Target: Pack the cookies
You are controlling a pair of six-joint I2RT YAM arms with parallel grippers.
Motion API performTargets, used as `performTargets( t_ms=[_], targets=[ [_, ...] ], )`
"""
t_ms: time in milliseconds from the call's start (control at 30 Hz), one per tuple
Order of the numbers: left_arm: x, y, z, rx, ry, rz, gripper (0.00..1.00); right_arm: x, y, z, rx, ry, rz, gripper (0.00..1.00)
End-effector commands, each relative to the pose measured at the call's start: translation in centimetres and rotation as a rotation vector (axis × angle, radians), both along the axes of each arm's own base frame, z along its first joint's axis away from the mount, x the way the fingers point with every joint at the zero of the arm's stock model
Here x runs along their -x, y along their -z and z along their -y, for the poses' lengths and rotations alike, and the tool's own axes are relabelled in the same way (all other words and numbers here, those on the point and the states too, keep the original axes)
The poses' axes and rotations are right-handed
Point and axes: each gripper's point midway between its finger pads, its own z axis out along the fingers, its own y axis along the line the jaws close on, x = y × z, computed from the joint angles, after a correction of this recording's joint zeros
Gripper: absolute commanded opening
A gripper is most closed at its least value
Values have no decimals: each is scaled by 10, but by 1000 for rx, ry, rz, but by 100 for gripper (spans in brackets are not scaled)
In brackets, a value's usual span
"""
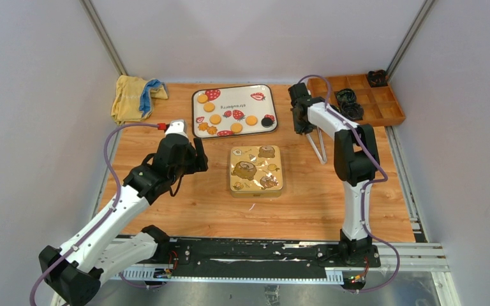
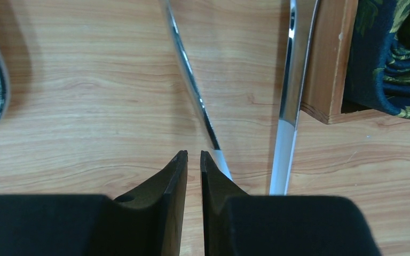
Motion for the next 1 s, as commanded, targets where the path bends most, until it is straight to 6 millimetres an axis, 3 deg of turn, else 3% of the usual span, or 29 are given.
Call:
performTargets(
  t_ms=[0,400,600,733,967],
  targets=[
    [3,-11,-6,-14,-9,28,78,7,13,29,114,30,-46,20],
    [2,-7,-2,3,-1,17,77,8,14,48,115,49,-56,20],
    [2,-6,-2,4,0,13,77,6,3,53,131,51,-32,22],
    [2,-5,-1,5,1,11,77,8,-6,53,119,54,-14,32],
    [3,-2,2,13,10,3,77,9,-14,63,173,68,5,32]
  ],
)
